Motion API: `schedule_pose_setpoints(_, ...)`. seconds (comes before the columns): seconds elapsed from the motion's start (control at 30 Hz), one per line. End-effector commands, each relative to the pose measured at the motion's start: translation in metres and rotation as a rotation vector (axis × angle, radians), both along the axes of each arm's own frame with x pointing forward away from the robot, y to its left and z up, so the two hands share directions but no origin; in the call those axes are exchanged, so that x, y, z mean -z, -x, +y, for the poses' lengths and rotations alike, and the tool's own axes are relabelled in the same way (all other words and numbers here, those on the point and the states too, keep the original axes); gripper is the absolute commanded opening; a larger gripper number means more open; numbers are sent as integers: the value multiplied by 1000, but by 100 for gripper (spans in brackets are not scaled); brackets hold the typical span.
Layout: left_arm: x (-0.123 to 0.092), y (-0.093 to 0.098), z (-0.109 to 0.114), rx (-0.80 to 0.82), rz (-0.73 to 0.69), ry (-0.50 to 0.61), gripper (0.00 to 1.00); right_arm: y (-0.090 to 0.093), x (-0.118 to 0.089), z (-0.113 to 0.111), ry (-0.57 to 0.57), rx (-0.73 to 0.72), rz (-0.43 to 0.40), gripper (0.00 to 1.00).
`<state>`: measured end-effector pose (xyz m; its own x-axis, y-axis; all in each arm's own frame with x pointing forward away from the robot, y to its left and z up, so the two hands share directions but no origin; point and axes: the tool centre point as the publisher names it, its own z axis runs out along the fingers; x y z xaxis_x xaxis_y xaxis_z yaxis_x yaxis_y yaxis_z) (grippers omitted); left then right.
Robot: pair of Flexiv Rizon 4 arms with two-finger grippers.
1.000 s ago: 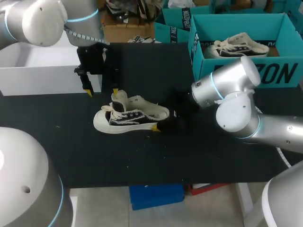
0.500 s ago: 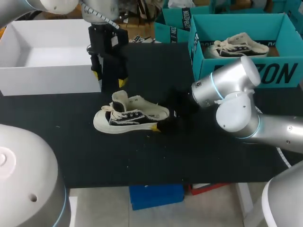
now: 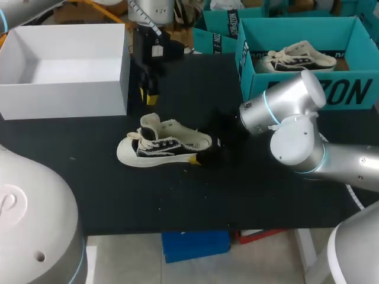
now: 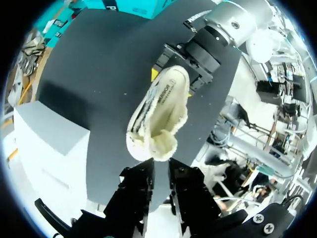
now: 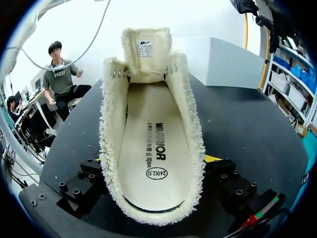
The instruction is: Take the shoe out of the shoebox, open the shoe tongue, remove and reinsert the insole, then place the shoe into the shoebox
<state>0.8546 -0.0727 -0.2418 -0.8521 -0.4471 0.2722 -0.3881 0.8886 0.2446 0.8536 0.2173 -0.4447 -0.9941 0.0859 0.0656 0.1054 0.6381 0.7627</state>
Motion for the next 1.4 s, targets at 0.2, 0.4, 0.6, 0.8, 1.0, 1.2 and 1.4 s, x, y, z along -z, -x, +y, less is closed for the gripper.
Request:
schedule_pose_setpoints(0.2, 0, -6, -3, 644, 169, -49, 0, 0, 1, 1, 1, 2, 0, 0)
schedule_pose_setpoints(0.4, 3, 6, -23, 690, 62, -7, 0, 0, 1, 1, 1, 2, 0, 0)
schedule_pose_setpoints(0.6, 14, 15, -53, 691, 8, 65, 0, 0, 1, 1, 1, 2, 0, 0)
schedule_pose_setpoints(0.8, 29, 14, -62, 694, -4, 99, 0, 0, 1, 1, 1, 2, 0, 0)
schedule_pose_setpoints(1.0, 35, 10, -55, 643, -23, 171, 0, 0, 1, 1, 1, 2, 0, 0)
schedule_pose_setpoints(1.2, 36, 11, -55, 639, -100, 212, 0, 0, 1, 1, 1, 2, 0, 0)
schedule_pose_setpoints(1.4, 37, 12, -56, 642, -102, 216, 0, 0, 1, 1, 1, 2, 0, 0)
